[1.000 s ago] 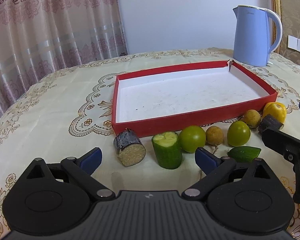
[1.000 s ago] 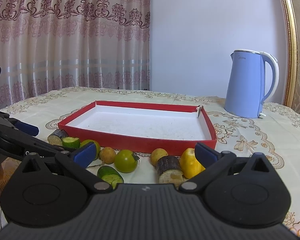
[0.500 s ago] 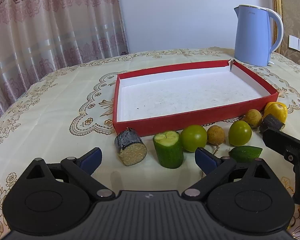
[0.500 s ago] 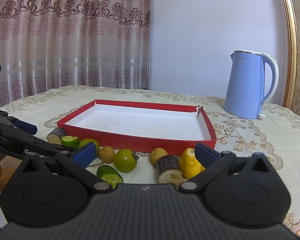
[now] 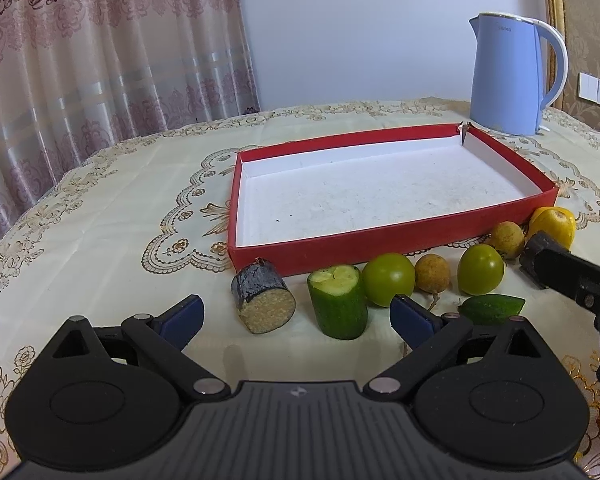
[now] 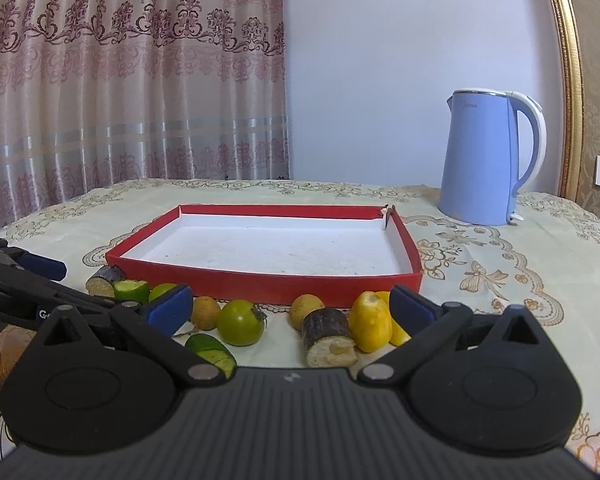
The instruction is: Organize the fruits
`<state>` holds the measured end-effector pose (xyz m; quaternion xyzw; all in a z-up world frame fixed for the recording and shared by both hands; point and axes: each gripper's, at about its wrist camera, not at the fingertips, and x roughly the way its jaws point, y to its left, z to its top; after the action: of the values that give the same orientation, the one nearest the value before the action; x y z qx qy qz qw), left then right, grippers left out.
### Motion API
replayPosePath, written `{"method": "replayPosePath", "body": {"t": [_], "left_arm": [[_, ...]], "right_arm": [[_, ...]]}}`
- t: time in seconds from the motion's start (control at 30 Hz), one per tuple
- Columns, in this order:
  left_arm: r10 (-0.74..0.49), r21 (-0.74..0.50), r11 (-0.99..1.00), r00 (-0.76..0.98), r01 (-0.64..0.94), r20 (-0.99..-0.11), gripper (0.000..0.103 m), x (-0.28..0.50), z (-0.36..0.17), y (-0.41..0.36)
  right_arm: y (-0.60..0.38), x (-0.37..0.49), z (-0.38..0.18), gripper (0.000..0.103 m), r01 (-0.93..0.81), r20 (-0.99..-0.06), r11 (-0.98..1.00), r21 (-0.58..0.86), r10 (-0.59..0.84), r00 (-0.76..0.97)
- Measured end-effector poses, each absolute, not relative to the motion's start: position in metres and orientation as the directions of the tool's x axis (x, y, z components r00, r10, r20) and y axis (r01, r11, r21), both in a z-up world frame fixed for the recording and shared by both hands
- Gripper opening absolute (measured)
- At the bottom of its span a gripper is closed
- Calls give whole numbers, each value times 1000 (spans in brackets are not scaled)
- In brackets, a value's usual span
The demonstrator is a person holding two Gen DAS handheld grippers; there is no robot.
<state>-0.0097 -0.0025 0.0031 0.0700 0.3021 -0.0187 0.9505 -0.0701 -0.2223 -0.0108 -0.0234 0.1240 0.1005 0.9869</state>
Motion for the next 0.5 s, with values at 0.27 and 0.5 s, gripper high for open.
{"method": "replayPosePath", "body": {"t": [0.27,0.5], "left_arm": [[-8,106,991,831,80,-556,100,-15,7,4],[-51,68,992,831,106,-554,69,-19,9,18]], "right_arm": [[-226,-76,-11,103,-215,-262,977,-3,207,943],[-228,-83,-11,87,-191,-258,979,-68,167,951]]}}
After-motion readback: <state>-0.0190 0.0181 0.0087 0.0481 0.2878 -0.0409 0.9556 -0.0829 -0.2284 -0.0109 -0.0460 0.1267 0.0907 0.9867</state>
